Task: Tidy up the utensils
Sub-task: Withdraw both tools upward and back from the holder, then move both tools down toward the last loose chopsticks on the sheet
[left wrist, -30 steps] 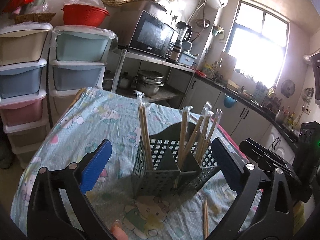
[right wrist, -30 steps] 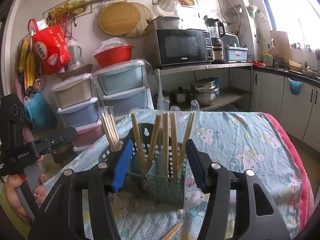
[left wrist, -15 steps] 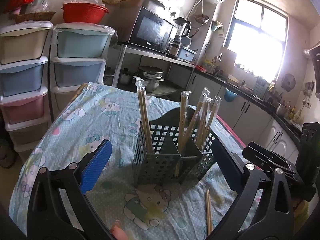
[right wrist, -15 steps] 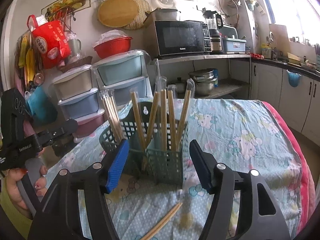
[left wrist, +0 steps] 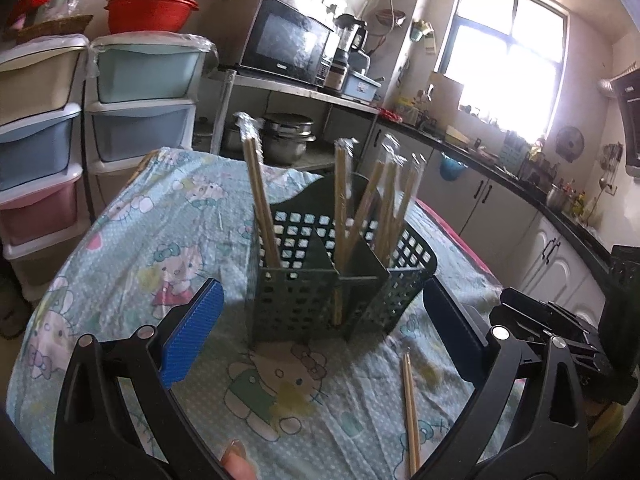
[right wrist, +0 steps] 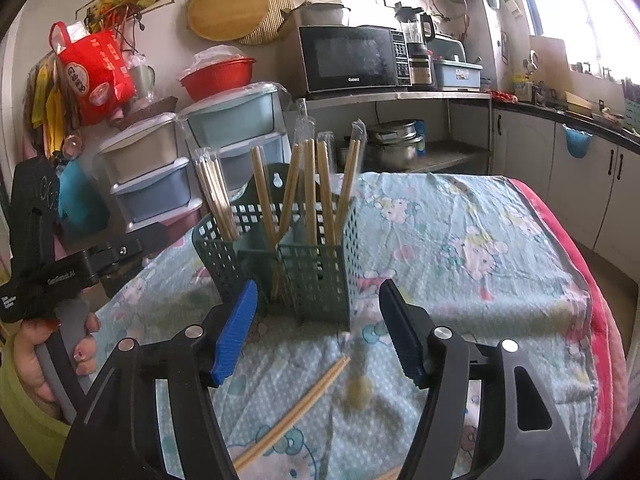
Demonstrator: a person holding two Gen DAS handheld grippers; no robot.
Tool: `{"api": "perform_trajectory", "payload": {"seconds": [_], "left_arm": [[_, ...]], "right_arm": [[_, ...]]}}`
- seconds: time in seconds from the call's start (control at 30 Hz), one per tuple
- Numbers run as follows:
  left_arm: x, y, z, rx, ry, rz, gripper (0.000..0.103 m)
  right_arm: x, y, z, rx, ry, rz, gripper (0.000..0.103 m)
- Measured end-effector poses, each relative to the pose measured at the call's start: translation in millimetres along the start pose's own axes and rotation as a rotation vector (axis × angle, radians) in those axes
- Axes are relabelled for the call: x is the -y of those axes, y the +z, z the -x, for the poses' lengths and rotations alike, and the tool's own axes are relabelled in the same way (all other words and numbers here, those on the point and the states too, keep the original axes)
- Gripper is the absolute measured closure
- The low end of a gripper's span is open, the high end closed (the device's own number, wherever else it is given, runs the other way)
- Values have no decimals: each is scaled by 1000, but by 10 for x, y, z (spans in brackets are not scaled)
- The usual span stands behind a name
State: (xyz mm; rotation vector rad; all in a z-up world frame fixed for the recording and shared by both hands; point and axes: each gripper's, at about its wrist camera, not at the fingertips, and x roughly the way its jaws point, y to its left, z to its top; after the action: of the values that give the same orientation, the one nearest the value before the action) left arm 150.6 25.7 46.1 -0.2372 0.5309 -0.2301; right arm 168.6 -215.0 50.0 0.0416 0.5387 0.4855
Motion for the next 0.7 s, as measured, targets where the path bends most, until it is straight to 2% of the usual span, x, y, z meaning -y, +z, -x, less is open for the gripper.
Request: {"api": "perform_trajectory", "payload": {"seconds": [0.5,0.7], "left_arm": [[281,-222,-228,-93,-44,-48,11],[354,-326,-387,-161,-71,-56,11]], "right_arm": [[171,-304,59,-77,-35,-38,42],[274,-417,69,-114,-59,-61,42]]}}
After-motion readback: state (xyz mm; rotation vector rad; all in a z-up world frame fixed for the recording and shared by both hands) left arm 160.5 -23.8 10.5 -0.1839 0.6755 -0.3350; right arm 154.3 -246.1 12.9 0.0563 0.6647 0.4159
